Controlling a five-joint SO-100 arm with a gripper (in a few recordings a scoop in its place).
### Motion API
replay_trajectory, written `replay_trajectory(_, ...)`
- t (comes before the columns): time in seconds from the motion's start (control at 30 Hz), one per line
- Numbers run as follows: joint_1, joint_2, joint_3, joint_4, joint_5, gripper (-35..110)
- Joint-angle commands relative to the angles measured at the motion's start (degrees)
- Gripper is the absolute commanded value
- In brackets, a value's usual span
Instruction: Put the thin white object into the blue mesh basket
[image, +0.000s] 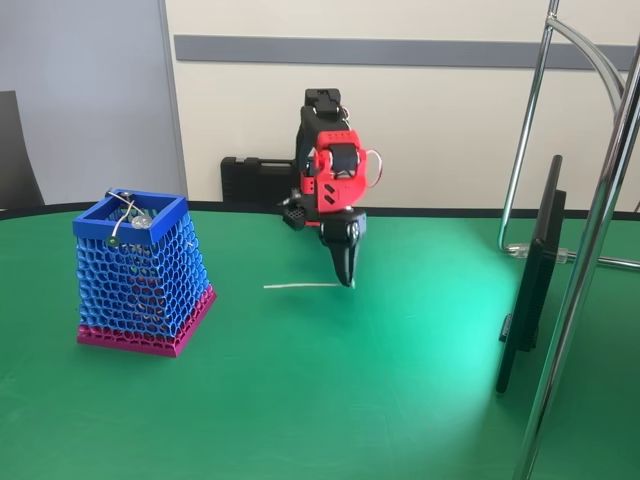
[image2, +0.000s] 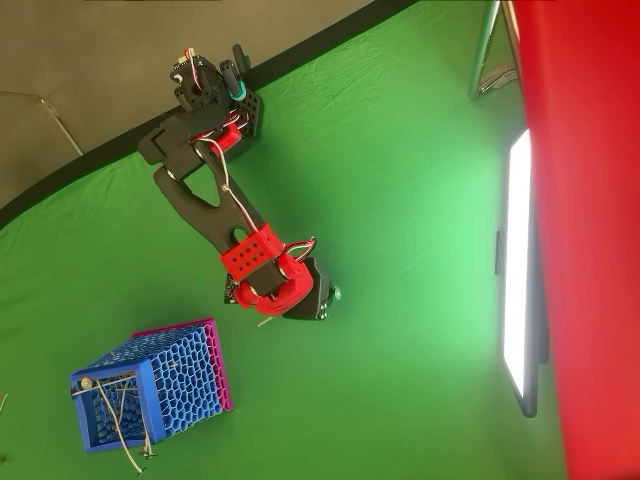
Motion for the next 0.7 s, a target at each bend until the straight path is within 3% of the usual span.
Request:
replay_trajectory(0.0,2.11,5.71,-5.98,0.35,-2.37,1)
replay_trajectory(0.13,5.63,8.0,-13.18,-0.18,-4.39,1)
replay_trajectory(0.4,10.55,12.22,-17.58,-11.16,-2.72,1)
replay_trajectory(0.67,17.23,13.54,-17.93,-17.49,12.39,0)
